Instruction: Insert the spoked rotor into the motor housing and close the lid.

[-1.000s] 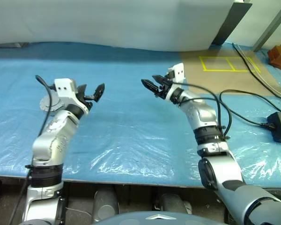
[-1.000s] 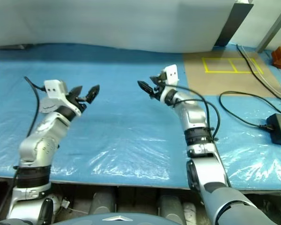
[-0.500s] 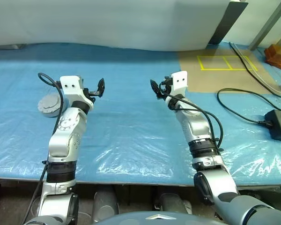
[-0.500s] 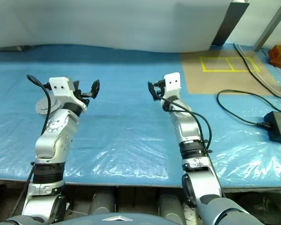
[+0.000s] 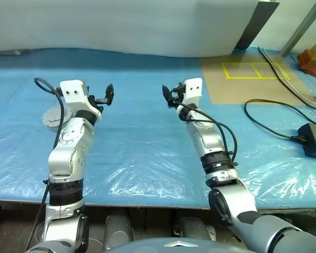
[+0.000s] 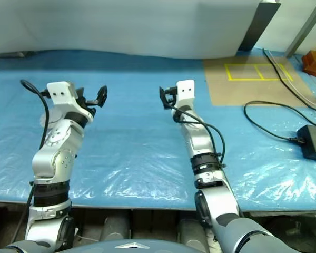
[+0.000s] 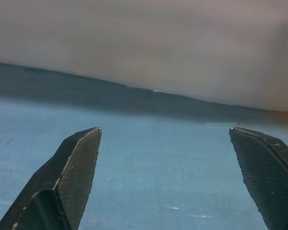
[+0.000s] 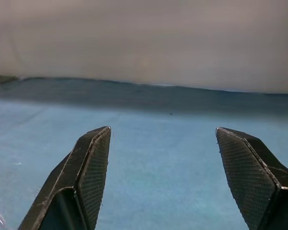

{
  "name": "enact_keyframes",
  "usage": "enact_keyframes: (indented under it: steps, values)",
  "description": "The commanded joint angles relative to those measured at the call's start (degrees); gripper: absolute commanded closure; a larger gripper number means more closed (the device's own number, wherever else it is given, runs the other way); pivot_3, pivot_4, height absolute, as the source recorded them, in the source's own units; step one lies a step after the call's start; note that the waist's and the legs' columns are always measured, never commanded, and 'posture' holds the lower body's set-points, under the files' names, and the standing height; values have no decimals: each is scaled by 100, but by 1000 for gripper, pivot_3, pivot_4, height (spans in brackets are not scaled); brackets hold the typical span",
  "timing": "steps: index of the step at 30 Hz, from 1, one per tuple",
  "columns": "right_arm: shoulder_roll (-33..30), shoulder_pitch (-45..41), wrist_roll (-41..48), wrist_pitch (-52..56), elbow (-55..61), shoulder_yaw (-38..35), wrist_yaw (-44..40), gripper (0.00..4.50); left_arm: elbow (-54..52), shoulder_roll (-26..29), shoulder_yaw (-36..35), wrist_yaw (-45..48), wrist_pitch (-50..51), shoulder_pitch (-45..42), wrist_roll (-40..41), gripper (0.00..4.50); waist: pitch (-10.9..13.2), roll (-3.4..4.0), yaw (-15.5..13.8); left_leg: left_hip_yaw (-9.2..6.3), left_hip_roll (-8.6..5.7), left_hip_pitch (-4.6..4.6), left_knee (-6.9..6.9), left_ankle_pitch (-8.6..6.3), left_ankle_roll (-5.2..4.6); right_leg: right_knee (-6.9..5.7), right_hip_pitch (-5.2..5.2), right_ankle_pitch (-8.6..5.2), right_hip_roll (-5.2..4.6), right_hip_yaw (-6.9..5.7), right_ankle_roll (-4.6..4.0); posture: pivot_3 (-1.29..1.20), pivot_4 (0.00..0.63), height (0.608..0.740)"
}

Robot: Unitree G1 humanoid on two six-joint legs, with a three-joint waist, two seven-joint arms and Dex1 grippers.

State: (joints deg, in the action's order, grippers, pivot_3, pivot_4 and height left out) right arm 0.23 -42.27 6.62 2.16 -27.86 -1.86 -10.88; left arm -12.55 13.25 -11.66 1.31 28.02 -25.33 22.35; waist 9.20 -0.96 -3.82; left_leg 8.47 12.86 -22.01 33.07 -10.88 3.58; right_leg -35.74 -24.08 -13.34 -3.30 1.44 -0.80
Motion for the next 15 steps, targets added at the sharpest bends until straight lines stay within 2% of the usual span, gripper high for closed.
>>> enact_keyframes:
  steps: [1, 10, 15]
  values:
    - [-39, -122, -20, -162, -13, -37, 25, 874, -36, 52, -100, 51, -98, -107, -61, 15, 0, 0, -2, 0, -1, -1, 0, 0, 0, 1, 0, 0, 0, 0, 0, 0, 150, 740]
    - [-168, -328, -25, -193, -360, -21, -95, 874, -219, -329, 7, -193, -211, 242, -284, 15, 0, 0, 5, 0, 0, -3, -2, 0, 0, 1, -2, 0, 0, -1, 0, 0, 150, 740]
    - [-176, -450, -69, -217, -484, 28, -102, 874, -316, -339, -83, -212, -206, 317, -287, 15, 0, 0, 5, 0, 1, -3, -2, 0, 0, 1, -2, 0, 1, 0, 0, 0, 150, 740]
